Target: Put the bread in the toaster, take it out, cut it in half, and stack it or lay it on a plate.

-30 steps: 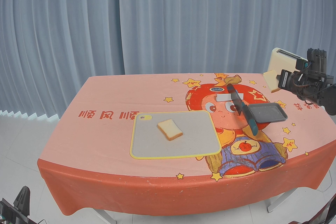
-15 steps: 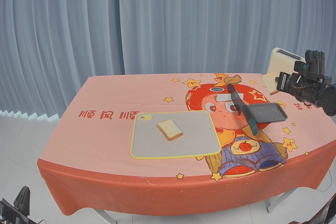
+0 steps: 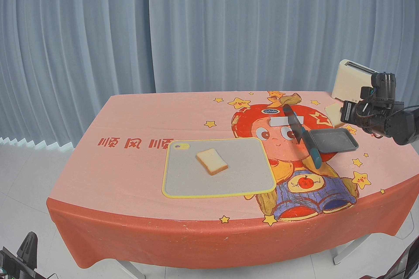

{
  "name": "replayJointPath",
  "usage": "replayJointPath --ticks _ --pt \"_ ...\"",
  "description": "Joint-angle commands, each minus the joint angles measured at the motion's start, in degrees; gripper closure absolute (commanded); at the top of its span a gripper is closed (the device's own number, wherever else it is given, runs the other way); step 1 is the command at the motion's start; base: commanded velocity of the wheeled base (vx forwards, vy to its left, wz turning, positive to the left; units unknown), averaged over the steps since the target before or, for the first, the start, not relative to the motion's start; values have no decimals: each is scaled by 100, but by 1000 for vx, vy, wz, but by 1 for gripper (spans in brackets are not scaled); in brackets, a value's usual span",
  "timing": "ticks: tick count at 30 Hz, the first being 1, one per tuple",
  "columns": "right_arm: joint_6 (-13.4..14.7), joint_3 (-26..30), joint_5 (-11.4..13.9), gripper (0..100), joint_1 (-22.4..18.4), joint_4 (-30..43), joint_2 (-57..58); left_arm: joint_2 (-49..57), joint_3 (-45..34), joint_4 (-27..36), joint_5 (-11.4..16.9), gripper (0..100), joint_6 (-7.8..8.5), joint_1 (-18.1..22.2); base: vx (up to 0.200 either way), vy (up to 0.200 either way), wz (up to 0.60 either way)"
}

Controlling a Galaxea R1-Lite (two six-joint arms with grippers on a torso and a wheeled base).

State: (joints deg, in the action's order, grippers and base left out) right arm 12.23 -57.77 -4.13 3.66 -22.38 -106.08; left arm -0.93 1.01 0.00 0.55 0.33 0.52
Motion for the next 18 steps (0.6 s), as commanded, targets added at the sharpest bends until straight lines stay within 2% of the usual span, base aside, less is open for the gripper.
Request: replayJointPath --ticks 1,2,4,9,18 --pt "-1 -76 123 100 -120 -3 -378 93 -101 0 7 100 2 9 0 0 0" --pt "-1 -76 123 100 -120 -3 -378 93 -101 0 7 100 2 9 0 0 0" --pt "-10 -120 325 100 -260 -3 -501 93 -101 0 -2 100 2 0 0 0 0" --pt "-19 -129 475 100 -375 6 -668 93 -101 0 -2 100 2 9 0 0 0" --pt "-54 -112 475 100 -383 6 -888 93 -101 0 -2 100 2 0 0 0 0"
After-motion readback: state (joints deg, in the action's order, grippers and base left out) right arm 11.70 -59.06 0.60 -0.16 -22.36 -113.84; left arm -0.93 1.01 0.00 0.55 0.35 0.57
